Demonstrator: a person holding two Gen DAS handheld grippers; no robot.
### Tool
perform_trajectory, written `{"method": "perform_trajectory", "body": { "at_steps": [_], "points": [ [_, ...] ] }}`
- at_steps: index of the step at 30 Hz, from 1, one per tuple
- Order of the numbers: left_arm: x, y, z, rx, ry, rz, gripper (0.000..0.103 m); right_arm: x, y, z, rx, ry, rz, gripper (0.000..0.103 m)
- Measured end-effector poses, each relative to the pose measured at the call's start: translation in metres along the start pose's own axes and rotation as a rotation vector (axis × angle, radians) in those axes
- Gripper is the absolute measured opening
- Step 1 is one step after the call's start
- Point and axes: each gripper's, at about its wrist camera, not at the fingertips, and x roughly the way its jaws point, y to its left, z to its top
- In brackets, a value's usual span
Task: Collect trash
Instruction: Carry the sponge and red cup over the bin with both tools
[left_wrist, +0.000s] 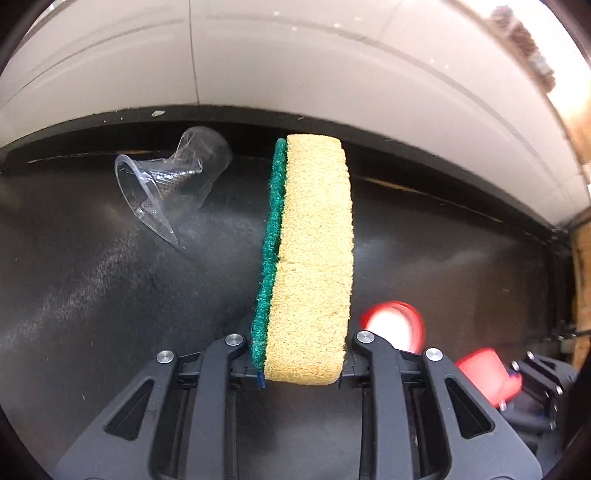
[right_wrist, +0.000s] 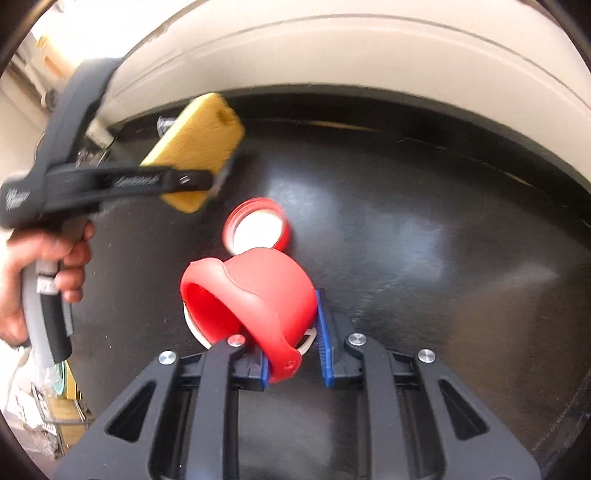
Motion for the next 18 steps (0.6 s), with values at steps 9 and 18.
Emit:
{"method": "perform_trajectory", "body": {
  "at_steps": [9, 18],
  "points": [
    [-0.056, 0.008, -0.013, 0.018, -0.079, 0.051, 0.023, -0.036, 0.004, 0.0, -0.018, -0.063, -0.019, 0.02],
    [-0.114, 0.06, -0.067, -0.169, -0.138, 0.113, 0.023, -0.042, 0.059, 0.004, -0.147, -0.076, 0.026, 0.02]
  ]
}}
